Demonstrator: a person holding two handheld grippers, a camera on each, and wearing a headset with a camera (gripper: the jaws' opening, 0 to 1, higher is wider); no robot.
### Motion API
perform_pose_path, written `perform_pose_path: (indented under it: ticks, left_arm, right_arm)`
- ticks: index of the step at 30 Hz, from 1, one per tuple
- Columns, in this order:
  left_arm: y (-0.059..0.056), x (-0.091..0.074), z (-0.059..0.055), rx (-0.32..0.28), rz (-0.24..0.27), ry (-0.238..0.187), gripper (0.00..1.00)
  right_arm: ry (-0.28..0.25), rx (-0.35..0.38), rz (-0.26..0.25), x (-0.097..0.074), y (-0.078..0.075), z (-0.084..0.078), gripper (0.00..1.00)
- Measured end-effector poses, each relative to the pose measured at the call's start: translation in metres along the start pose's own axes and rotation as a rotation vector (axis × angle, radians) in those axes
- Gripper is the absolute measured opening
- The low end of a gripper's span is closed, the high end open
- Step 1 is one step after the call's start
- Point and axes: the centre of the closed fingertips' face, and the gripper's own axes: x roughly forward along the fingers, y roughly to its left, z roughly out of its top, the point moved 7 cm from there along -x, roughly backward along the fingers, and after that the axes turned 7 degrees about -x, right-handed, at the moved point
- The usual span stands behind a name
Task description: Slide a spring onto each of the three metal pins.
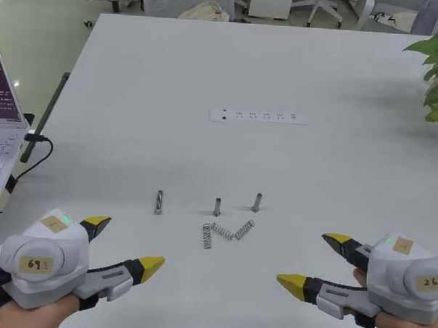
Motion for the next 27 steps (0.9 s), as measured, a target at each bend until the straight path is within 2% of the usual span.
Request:
perform_pose_path:
  ticks: [27]
  left_arm:
    - [-0.0030,0.0003,-0.0015,0.006,-0.007,0.001,0.66]
  right_arm:
    - [0.009,-0.001,-0.002,-0.0032,0.0014,-0.0041,0.70]
